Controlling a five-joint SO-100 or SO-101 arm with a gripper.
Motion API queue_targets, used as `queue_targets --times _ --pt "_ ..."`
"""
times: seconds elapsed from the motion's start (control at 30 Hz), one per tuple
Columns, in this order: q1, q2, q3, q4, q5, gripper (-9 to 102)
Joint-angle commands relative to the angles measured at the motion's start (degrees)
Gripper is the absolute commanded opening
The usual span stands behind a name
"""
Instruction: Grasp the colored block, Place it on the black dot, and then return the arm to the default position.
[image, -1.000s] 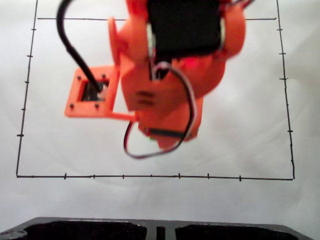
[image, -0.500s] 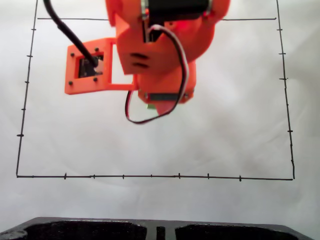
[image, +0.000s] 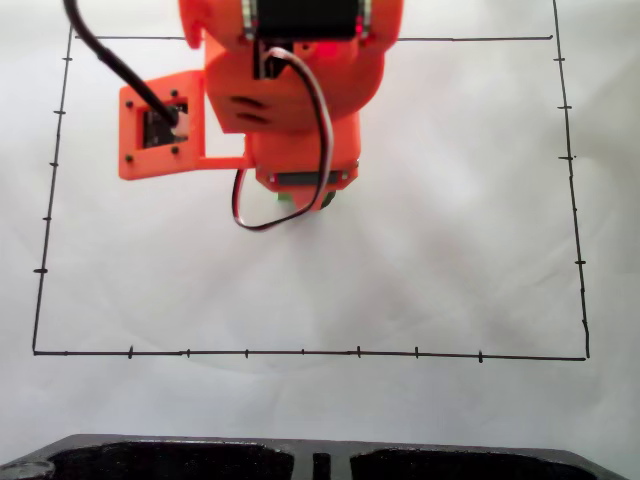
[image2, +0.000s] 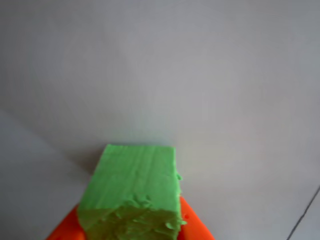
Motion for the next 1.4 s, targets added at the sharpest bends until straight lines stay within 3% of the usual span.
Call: queue_targets --times 0.0,0.37,0.73,1.07,1.37 --pt "0.2 2.2 0.1 -0.5 -0.9 21" --pt "-1.1 4.4 2.0 -0.5 -1.8 34" --pt "-2.0 17.3 5.0 8.8 -1.6 46" --pt "-0.7 39.1 8.0 19.0 -7.8 46" --pt "5.4 55.8 16.8 21.5 -16.3 42"
